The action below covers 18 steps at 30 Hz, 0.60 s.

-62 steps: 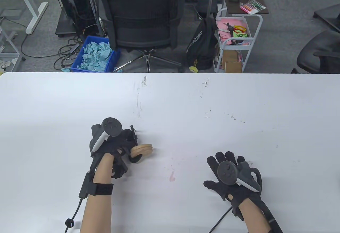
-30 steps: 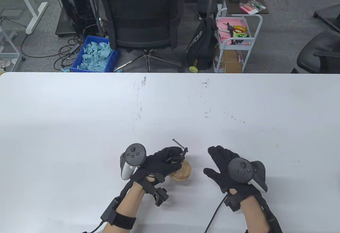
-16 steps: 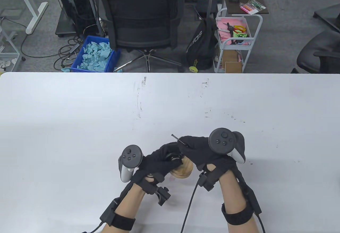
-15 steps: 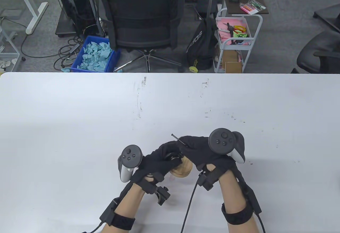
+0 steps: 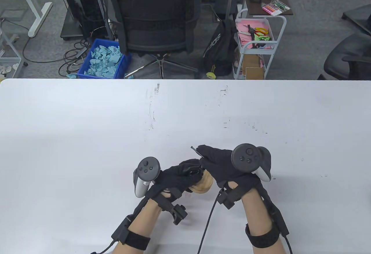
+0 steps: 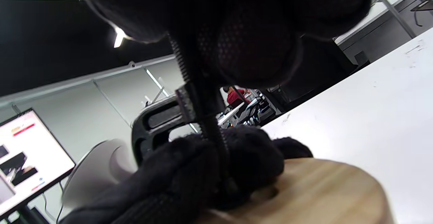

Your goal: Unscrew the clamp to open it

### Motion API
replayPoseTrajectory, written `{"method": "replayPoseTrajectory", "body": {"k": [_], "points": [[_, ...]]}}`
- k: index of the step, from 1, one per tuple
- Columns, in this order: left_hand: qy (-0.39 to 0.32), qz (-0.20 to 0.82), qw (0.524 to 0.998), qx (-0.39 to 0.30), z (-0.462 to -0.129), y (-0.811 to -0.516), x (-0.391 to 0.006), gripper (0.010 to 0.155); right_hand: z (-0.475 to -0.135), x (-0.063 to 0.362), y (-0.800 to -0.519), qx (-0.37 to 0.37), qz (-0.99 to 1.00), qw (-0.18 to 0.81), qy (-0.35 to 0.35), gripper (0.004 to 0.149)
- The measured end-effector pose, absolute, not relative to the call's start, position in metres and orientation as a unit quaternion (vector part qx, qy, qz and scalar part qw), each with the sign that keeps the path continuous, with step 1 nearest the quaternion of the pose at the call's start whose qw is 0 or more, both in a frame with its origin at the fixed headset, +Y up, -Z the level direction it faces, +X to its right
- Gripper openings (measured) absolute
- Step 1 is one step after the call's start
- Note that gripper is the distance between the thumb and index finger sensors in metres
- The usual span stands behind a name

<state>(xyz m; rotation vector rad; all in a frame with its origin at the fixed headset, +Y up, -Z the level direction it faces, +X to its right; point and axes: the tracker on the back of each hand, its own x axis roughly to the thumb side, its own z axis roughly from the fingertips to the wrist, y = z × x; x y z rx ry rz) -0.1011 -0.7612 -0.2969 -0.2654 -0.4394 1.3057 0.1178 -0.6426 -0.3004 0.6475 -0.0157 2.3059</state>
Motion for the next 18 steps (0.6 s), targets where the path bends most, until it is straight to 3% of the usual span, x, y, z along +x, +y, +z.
{"method": "replayPoseTrajectory", "body": {"k": [2, 5, 8, 13, 15, 18], "points": [[-0.209, 0.602, 0.757, -0.144, -0.297, -0.764, -0.098, 0.043, -0.297, 0.117, -0.640, 0.267, 0.898, 0.350, -0.011, 0.053], [-0.211, 0.653, 0.700, -0.197, -0.295, -0.771, -0.090, 0.042, -0.294, 0.116, -0.635, 0.297, 0.886, 0.357, -0.001, 0.046], [-0.214, 0.667, 0.679, -0.218, -0.296, -0.773, -0.086, 0.042, -0.294, 0.119, -0.633, 0.302, 0.875, 0.378, 0.001, 0.043], [-0.202, 0.677, 0.673, -0.219, -0.299, -0.777, -0.094, 0.044, -0.293, 0.117, -0.634, 0.299, 0.878, 0.373, 0.010, 0.036], [-0.199, 0.662, 0.692, -0.209, -0.300, -0.775, -0.095, 0.044, -0.294, 0.116, -0.634, 0.296, 0.882, 0.366, 0.016, 0.036], [-0.182, 0.646, 0.720, -0.176, -0.296, -0.770, -0.098, 0.045, -0.294, 0.125, -0.632, 0.280, 0.883, 0.377, 0.013, 0.044]]}}
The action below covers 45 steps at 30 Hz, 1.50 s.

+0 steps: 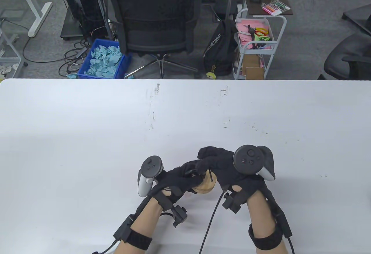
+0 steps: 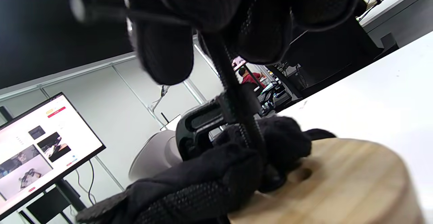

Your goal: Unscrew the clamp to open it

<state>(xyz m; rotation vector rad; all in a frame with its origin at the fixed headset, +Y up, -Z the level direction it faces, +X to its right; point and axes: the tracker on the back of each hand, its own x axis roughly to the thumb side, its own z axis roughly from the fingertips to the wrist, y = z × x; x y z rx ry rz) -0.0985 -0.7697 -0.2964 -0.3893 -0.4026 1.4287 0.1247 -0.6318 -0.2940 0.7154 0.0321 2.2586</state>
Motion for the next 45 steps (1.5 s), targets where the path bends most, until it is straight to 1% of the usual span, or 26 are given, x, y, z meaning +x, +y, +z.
{"method": "replayPoseTrajectory", "body": {"k": [2, 3, 4, 5, 9, 12, 14, 16, 18, 22, 25, 28, 30, 32, 33, 35, 37, 40, 41, 43, 45], "points": [[-0.175, 0.623, 0.754, -0.117, -0.292, -0.764, -0.100, 0.045, -0.293, 0.139, -0.625, 0.248, 0.892, 0.377, 0.017, 0.056], [-0.166, 0.602, 0.777, -0.083, -0.289, -0.761, -0.100, 0.045, -0.292, 0.150, -0.621, 0.228, 0.899, 0.374, -0.002, 0.056], [-0.172, 0.590, 0.785, -0.074, -0.287, -0.758, -0.099, 0.045, -0.290, 0.159, -0.617, 0.214, 0.905, 0.366, -0.023, 0.056], [-0.176, 0.589, 0.786, -0.070, -0.286, -0.757, -0.098, 0.045, -0.289, 0.162, -0.616, 0.208, 0.910, 0.359, -0.027, 0.057], [-0.167, 0.604, 0.775, -0.080, -0.283, -0.759, -0.092, 0.045, -0.285, 0.158, -0.614, 0.220, 0.926, 0.308, 0.002, 0.062], [-0.170, 0.603, 0.775, -0.086, -0.284, -0.760, -0.091, 0.045, -0.283, 0.143, -0.615, 0.233, 0.930, 0.285, -0.002, 0.063], [-0.174, 0.607, 0.770, -0.092, -0.283, -0.760, -0.090, 0.045, -0.282, 0.137, -0.616, 0.231, 0.936, 0.267, -0.008, 0.057], [-0.181, 0.615, 0.761, -0.103, -0.283, -0.761, -0.089, 0.045, -0.282, 0.135, -0.616, 0.238, 0.935, 0.262, -0.016, 0.045], [-0.196, 0.623, 0.747, -0.125, -0.284, -0.763, -0.086, 0.045, -0.282, 0.135, -0.616, 0.241, 0.935, 0.261, -0.014, 0.043], [-0.206, 0.638, 0.727, -0.147, -0.285, -0.765, -0.081, 0.045, -0.284, 0.136, -0.618, 0.249, 0.928, 0.277, -0.034, 0.040], [-0.202, 0.641, 0.725, -0.150, -0.284, -0.766, -0.082, 0.045, -0.284, 0.135, -0.620, 0.249, 0.927, 0.278, -0.037, 0.039], [-0.198, 0.639, 0.729, -0.144, -0.286, -0.765, -0.085, 0.045, -0.286, 0.145, -0.617, 0.236, 0.920, 0.310, -0.046, 0.046], [-0.190, 0.640, 0.733, -0.135, -0.286, -0.765, -0.087, 0.045, -0.286, 0.159, -0.615, 0.210, 0.916, 0.335, -0.061, 0.048], [-0.183, 0.635, 0.740, -0.125, -0.286, -0.765, -0.089, 0.045, -0.286, 0.168, -0.615, 0.175, 0.925, 0.329, -0.073, 0.049], [-0.182, 0.631, 0.744, -0.121, -0.286, -0.765, -0.090, 0.045, -0.287, 0.169, -0.615, 0.168, 0.931, 0.316, -0.069, 0.049], [-0.180, 0.626, 0.750, -0.114, -0.286, -0.764, -0.090, 0.045, -0.290, 0.167, -0.620, 0.171, 0.941, 0.290, -0.038, 0.053], [-0.181, 0.623, 0.753, -0.109, -0.286, -0.764, -0.090, 0.045, -0.292, 0.161, -0.623, 0.177, 0.945, 0.274, -0.018, 0.061], [-0.189, 0.613, 0.759, -0.113, -0.285, -0.764, -0.088, 0.045, -0.292, 0.151, -0.627, 0.193, 0.941, 0.277, -0.008, 0.068], [-0.192, 0.609, 0.762, -0.111, -0.284, -0.764, -0.087, 0.045, -0.291, 0.148, -0.626, 0.203, 0.938, 0.281, -0.005, 0.067], [-0.201, 0.596, 0.769, -0.112, -0.284, -0.762, -0.085, 0.045, -0.290, 0.143, -0.625, 0.220, 0.933, 0.284, 0.001, 0.058], [-0.205, 0.594, 0.769, -0.119, -0.284, -0.762, -0.082, 0.045, -0.288, 0.138, -0.625, 0.244, 0.925, 0.290, 0.022, 0.050]]}}
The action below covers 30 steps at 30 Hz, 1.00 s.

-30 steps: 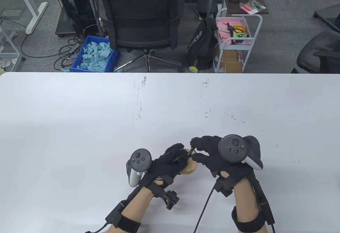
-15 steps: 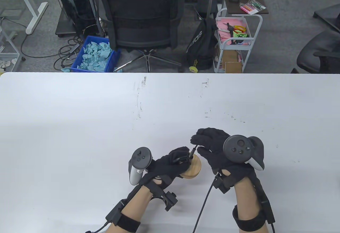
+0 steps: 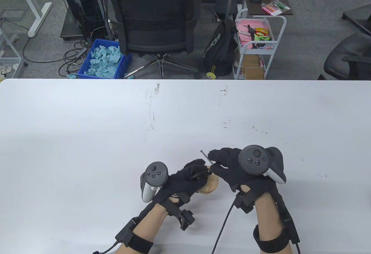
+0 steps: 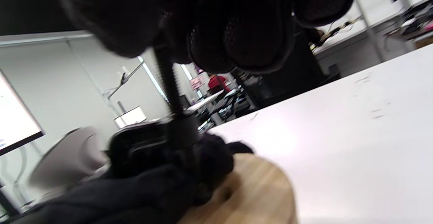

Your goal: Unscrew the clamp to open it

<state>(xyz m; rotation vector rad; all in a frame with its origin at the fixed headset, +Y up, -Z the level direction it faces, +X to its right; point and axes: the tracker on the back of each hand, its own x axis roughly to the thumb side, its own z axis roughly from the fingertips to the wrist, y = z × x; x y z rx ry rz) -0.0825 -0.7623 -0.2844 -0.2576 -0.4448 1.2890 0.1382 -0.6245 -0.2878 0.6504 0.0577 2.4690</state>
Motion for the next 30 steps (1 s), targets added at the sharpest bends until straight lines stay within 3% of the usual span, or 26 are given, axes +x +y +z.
{"method": "replayPoseTrajectory", "body": {"k": [9, 16, 19, 30], "points": [[-0.196, 0.634, 0.735, -0.140, -0.286, -0.766, -0.085, 0.045, -0.282, 0.131, -0.618, 0.276, 0.911, 0.306, -0.010, 0.035], [-0.201, 0.587, 0.777, -0.108, -0.284, -0.761, -0.085, 0.045, -0.281, 0.150, -0.613, 0.187, 0.938, 0.291, -0.030, 0.050], [-0.203, 0.588, 0.776, -0.109, -0.283, -0.761, -0.083, 0.045, -0.283, 0.151, -0.616, 0.183, 0.947, 0.263, 0.010, 0.058], [-0.201, 0.605, 0.760, -0.123, -0.285, -0.763, -0.085, 0.044, -0.283, 0.135, -0.618, 0.227, 0.938, 0.259, -0.031, 0.042]]}}
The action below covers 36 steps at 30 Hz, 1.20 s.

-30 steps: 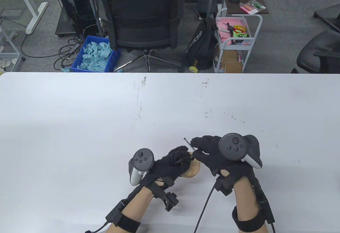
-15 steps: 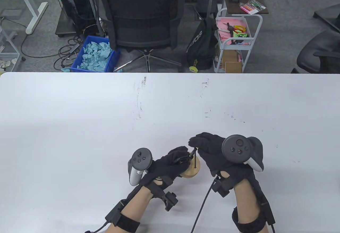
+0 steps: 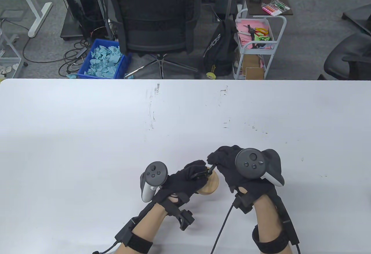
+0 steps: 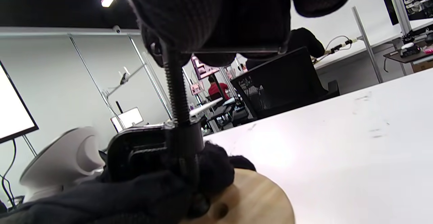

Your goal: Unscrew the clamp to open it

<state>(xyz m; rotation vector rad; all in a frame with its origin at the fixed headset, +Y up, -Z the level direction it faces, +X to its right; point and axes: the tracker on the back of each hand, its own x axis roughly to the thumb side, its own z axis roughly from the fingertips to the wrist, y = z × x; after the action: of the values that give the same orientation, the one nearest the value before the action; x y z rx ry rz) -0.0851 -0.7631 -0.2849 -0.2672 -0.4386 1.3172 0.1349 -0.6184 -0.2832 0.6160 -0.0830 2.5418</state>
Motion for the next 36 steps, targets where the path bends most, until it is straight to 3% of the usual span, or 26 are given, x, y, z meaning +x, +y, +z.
{"method": "replayPoseTrajectory", "body": {"k": [7, 11, 17, 28, 31, 36], "points": [[-0.196, 0.614, 0.756, -0.110, -0.284, -0.760, -0.088, 0.044, -0.278, 0.150, -0.608, 0.188, 0.938, 0.273, -0.099, 0.045], [-0.189, 0.608, 0.765, -0.099, -0.284, -0.760, -0.091, 0.044, -0.280, 0.158, -0.610, 0.158, 0.955, 0.241, -0.073, 0.044], [-0.198, 0.595, 0.772, -0.104, -0.284, -0.759, -0.088, 0.044, -0.288, 0.150, -0.625, 0.178, 0.949, 0.260, -0.021, 0.063], [-0.192, 0.599, 0.769, -0.116, -0.286, -0.762, -0.090, 0.044, -0.281, 0.127, -0.619, 0.271, 0.923, 0.273, -0.025, 0.035], [-0.189, 0.608, 0.762, -0.117, -0.287, -0.762, -0.091, 0.044, -0.281, 0.131, -0.619, 0.269, 0.919, 0.287, -0.034, 0.035], [-0.190, 0.588, 0.779, -0.099, -0.286, -0.759, -0.094, 0.044, -0.281, 0.145, -0.615, 0.221, 0.936, 0.271, -0.041, 0.049]]}}
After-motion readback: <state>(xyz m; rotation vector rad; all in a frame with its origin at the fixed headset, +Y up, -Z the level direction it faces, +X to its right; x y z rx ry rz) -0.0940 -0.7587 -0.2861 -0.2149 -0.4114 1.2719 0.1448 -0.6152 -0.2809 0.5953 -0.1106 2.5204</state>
